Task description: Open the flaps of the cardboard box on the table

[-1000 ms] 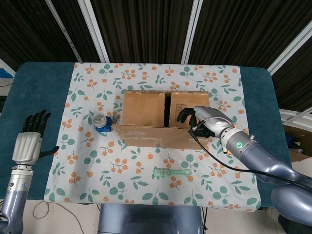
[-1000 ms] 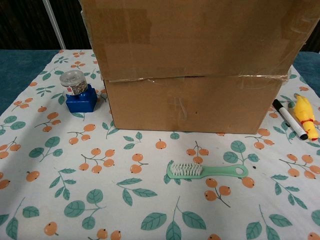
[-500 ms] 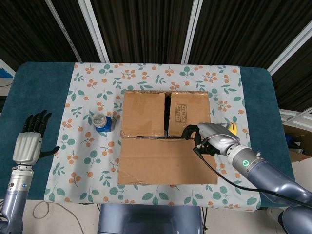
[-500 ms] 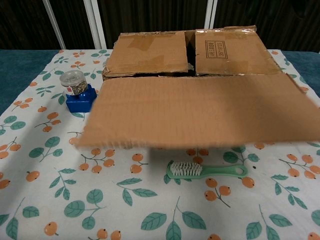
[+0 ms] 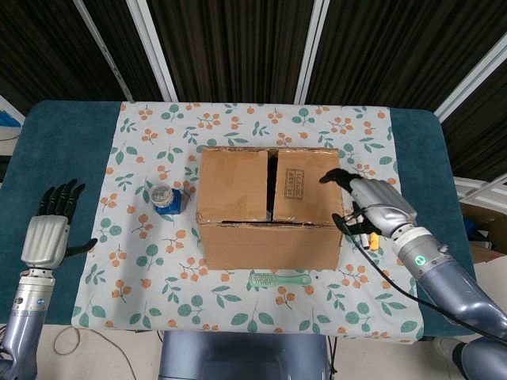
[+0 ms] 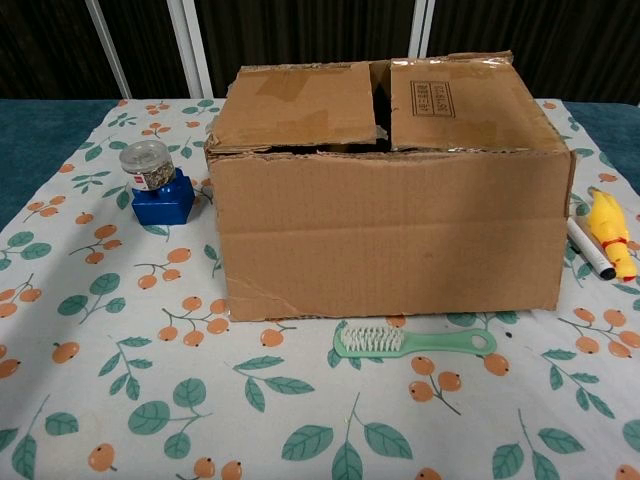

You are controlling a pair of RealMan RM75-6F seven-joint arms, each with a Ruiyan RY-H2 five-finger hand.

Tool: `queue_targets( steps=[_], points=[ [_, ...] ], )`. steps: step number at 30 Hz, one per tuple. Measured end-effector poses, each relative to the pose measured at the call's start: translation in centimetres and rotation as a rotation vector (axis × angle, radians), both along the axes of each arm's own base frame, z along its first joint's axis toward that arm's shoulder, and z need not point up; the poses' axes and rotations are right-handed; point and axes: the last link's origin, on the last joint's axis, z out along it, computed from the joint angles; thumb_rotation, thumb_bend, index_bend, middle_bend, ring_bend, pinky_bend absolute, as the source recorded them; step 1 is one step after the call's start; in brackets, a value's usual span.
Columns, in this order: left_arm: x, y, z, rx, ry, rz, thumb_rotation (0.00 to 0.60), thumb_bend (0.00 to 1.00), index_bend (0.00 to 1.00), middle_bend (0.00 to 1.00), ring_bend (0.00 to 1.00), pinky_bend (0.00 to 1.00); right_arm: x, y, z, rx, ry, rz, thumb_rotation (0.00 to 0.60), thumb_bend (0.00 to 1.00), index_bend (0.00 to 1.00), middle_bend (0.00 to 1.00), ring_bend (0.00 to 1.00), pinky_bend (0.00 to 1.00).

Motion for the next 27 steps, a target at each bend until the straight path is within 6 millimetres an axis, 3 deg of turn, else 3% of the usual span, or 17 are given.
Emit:
queue_targets(
  steps=[3, 8, 13, 16, 20, 27],
  points=[
    [0.0, 0.0, -0.1, -0.002, 0.002, 0.001, 0.600, 0.02, 0.00, 0.00, 0.00, 0.00, -2.3, -0.4, 0.6, -0.133, 0.055, 0.016, 0.600, 0.34, 0.03, 0.01, 0.07, 0.25],
    [0.0, 0.0, -0.1, -0.004, 0.007, 0.008, 0.600, 0.02, 0.00, 0.00, 0.00, 0.00, -8.5, 0.1, 0.9, -0.339, 0.147, -0.026, 0.600, 0.26, 0.00, 0.00, 0.00, 0.23],
    [0.0, 0.0, -0.3, -0.009, 0.023, 0.005, 0.600, 0.02, 0.00, 0.00, 0.00, 0.00, -15.5, 2.5, 0.6, -0.483, 0.220, -0.100, 0.600, 0.25, 0.00, 0.00, 0.00, 0.23],
    [-0.1, 0.0, -0.4, -0.012, 0.030, 0.009, 0.600, 0.02, 0.00, 0.00, 0.00, 0.00, -18.8, 4.4, 0.1, -0.531, 0.236, -0.141, 0.600, 0.25, 0.00, 0.00, 0.00, 0.22],
    [-0.1, -0.1, -0.5, -0.017, 0.041, 0.012, 0.600, 0.02, 0.00, 0.00, 0.00, 0.00, -21.9, 6.7, -0.6, -0.556, 0.245, -0.190, 0.600, 0.25, 0.00, 0.00, 0.00, 0.22],
    [-0.2, 0.0, -0.7, -0.032, 0.077, 0.014, 0.600, 0.02, 0.00, 0.00, 0.00, 0.00, -24.6, 8.9, -1.3, -0.604, 0.276, -0.165, 0.600, 0.25, 0.00, 0.00, 0.00, 0.22]
  ],
)
